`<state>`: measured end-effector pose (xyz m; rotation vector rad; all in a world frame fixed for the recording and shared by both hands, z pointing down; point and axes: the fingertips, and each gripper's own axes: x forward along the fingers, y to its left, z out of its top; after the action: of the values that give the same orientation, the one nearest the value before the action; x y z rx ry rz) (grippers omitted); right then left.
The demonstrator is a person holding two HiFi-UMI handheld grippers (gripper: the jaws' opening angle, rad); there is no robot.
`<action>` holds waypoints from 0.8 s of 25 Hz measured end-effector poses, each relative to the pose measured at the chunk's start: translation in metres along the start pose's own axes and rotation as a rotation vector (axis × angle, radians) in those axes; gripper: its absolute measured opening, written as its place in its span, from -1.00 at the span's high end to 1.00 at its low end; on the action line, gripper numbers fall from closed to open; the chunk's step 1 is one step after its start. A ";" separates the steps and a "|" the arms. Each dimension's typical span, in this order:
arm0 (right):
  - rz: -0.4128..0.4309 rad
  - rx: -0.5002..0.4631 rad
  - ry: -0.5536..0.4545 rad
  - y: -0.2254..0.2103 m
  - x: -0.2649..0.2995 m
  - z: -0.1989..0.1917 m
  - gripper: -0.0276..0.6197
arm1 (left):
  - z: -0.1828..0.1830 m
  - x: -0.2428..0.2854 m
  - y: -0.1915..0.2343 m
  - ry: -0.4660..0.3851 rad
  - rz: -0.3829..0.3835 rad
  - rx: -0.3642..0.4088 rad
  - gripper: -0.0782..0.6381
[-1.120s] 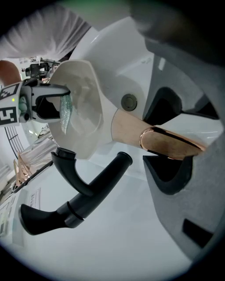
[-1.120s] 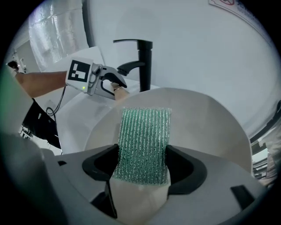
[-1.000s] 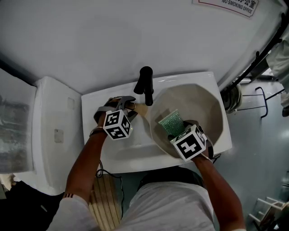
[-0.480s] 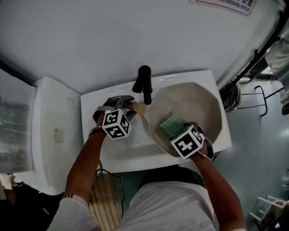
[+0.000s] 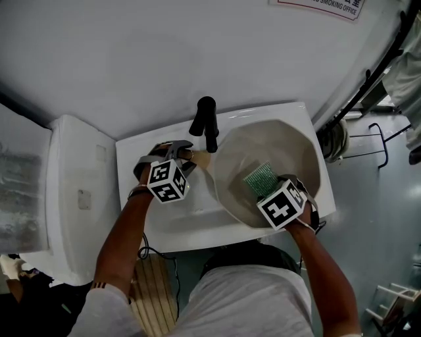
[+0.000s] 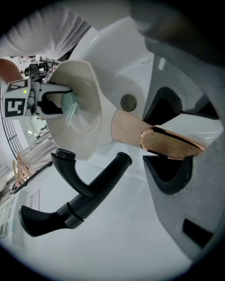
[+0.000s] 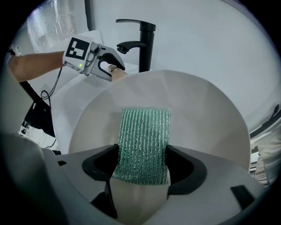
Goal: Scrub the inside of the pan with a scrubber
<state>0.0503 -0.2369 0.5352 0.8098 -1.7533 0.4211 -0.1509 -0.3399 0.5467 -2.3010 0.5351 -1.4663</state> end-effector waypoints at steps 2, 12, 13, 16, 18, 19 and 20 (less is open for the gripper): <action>-0.007 -0.008 -0.008 -0.002 -0.003 0.002 -0.13 | 0.000 0.000 0.000 0.003 0.000 -0.001 0.16; -0.011 -0.023 -0.080 -0.007 -0.020 0.019 -0.13 | 0.004 -0.008 -0.003 -0.016 0.006 -0.046 0.04; -0.012 -0.018 -0.086 -0.008 -0.021 0.020 -0.13 | 0.004 -0.011 -0.004 -0.014 0.007 -0.045 0.03; -0.007 -0.021 -0.108 -0.011 -0.026 0.024 -0.13 | 0.002 -0.022 -0.006 -0.006 0.015 -0.051 0.01; -0.002 -0.018 -0.129 -0.012 -0.030 0.028 -0.14 | 0.001 -0.033 -0.007 -0.007 0.024 -0.067 0.00; 0.000 -0.016 -0.143 -0.013 -0.034 0.030 -0.14 | 0.001 -0.038 -0.007 -0.012 0.029 -0.079 0.00; 0.002 -0.017 -0.159 -0.014 -0.037 0.032 -0.13 | 0.002 -0.045 -0.007 -0.021 0.036 -0.095 0.00</action>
<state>0.0436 -0.2558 0.4880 0.8489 -1.9024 0.3506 -0.1656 -0.3112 0.5146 -2.3630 0.6499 -1.4275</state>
